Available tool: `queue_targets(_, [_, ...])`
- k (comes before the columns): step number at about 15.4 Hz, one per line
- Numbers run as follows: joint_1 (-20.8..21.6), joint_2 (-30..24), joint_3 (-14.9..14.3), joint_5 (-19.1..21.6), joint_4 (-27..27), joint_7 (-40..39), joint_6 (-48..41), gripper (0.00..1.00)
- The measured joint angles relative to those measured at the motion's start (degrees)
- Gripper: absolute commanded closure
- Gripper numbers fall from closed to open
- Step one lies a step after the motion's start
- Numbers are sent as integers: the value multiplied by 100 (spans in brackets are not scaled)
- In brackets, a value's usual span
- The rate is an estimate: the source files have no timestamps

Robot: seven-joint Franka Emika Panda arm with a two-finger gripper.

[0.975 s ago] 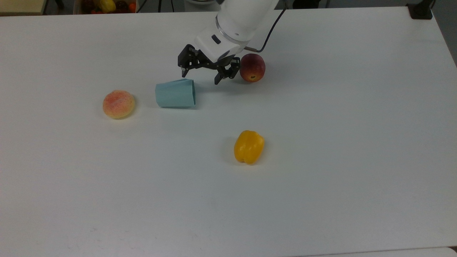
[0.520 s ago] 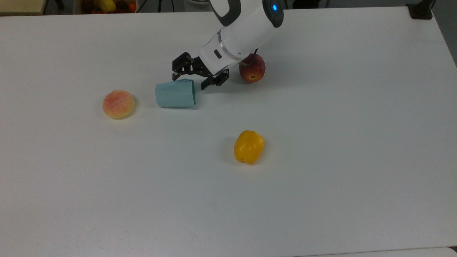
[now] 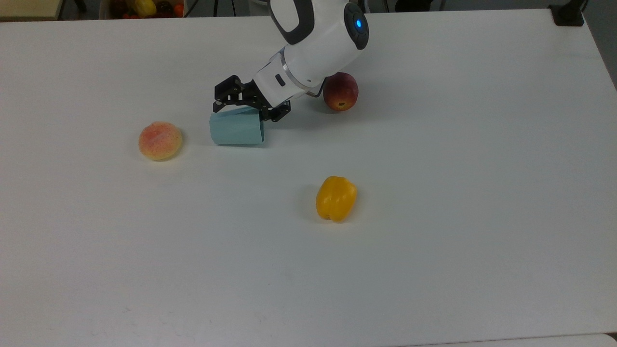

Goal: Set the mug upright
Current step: 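Close the gripper on the mug and lift it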

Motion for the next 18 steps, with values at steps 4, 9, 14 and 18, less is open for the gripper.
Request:
queue_targets(4, [-110,144,-11,-191,-1,0,0,81])
queue_targets(9, [-134,119,-19,-307,29,1,-37,100])
queue_targets(14, [-151,40,-27,-351,59,0,-83,100])
queue_targets(18, [-175,-53,-33,-1,90,-166,-122,100])
